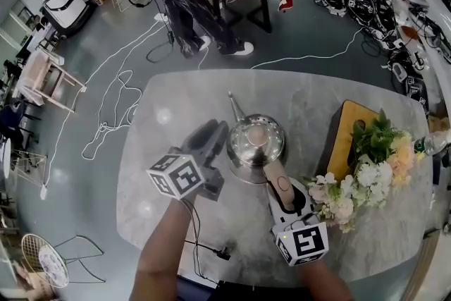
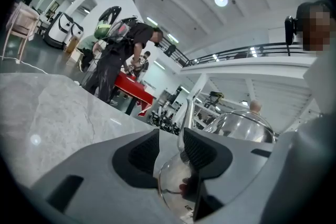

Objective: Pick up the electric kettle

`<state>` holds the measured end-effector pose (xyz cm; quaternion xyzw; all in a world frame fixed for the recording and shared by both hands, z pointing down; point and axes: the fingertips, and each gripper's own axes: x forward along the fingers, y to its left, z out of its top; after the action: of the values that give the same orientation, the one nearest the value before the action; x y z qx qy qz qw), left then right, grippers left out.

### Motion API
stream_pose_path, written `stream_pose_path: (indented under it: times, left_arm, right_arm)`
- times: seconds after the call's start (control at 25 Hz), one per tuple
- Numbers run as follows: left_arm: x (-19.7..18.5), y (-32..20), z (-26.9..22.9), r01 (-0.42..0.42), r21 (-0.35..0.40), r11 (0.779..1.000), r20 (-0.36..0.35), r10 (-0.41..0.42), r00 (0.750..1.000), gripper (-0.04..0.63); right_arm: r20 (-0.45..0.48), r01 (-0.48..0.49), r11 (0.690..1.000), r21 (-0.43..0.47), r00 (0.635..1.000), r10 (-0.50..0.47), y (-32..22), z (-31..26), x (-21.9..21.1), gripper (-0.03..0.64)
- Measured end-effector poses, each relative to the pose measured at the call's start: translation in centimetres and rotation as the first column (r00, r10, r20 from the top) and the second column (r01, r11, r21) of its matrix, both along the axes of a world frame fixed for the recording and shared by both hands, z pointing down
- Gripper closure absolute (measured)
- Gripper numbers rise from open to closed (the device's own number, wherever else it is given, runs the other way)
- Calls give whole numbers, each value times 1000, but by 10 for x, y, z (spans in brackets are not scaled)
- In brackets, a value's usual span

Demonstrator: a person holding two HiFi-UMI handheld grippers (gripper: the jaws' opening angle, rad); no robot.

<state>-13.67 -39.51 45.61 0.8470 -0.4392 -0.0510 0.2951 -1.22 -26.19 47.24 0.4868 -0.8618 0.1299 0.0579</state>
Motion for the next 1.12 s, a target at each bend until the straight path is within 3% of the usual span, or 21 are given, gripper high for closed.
stream_pose_path:
  times: [0.4, 0.64, 0.88, 1.12]
  left_arm:
    - [6, -3, 0, -56, 10, 998, -11, 56, 998, 476]
    - [12, -9, -9, -135, -9, 991, -37, 134, 990, 476]
    - [30, -19, -20, -283, -66, 957, -141, 272, 952, 466]
    - [44, -33, -13, -324, -123, 938, -165, 303, 939, 448]
  right_arm:
    - [23, 5, 1000, 25, 1000, -5, 0, 1, 3, 522]
    - [29, 8, 999, 39, 1000, -9, 0, -2, 1, 523]
    - [21, 20, 999, 45, 1000, -21, 0, -1, 3, 523]
    - [9, 30, 998, 50, 999, -31, 0, -1, 4, 523]
